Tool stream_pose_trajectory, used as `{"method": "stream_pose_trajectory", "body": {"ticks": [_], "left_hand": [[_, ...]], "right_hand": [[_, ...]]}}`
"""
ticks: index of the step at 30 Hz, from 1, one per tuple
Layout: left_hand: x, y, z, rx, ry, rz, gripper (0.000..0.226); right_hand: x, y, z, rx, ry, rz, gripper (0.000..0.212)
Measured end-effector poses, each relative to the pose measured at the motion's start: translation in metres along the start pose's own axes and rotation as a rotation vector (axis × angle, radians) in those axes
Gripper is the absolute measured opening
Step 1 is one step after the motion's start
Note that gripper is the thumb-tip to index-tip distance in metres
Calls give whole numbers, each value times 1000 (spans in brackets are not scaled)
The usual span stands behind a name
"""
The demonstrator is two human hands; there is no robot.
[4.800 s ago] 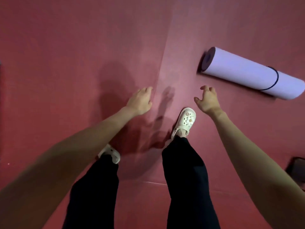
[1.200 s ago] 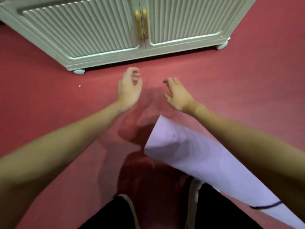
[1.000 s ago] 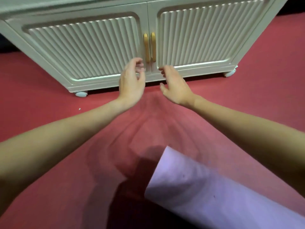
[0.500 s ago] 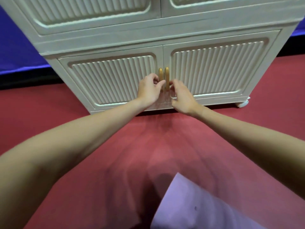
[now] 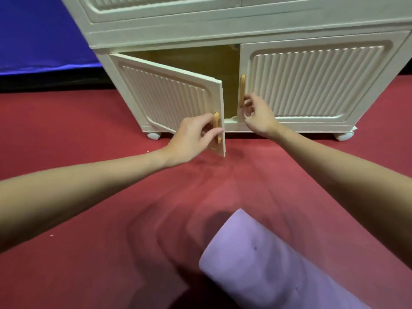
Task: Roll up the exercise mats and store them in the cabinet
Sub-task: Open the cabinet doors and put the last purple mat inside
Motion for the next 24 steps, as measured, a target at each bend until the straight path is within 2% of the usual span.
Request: {"method": "stream_pose_trajectory", "body": {"ticks": [2,6,8,10,12,15,20,22,24], "left_hand": [[-2,-7,31,13,-24,23,17],[10,-24,84,-23,-110,-94,23],[17,-35,106,-45,-146,-129,19],[23,-44,127,-33,-174,-159,5],[36,-57,150,-37,-245,-200,10],[65,-81,188,-108,-437,-238,4],[127,-111,266,-348,-887,-184,14],[146,-110,285,-353,-1085,-134,15],[146,-98,285,-306,-1197,-76,24]], "right_hand": [[0,2,2,-33,49,-52,32],[-4,10,8,-97,185,-119,34],[-1,11,9,-107,230,-106,37],[2,7,9,-120,261,-75,39],[4,3,9,-129,273,-26,38],[6,2,7,-136,290,11,36],[11,2,3,-167,316,47,36],[13,-1,0,-191,301,70,31],[15,-2,-1,-204,280,84,26]]}}
Point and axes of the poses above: each hand's wrist, its own z-axis away from the middle knuckle, its own y-axis out of the palm, x = y × z, the point moved 9 cm from there along -z, towards the middle knuckle
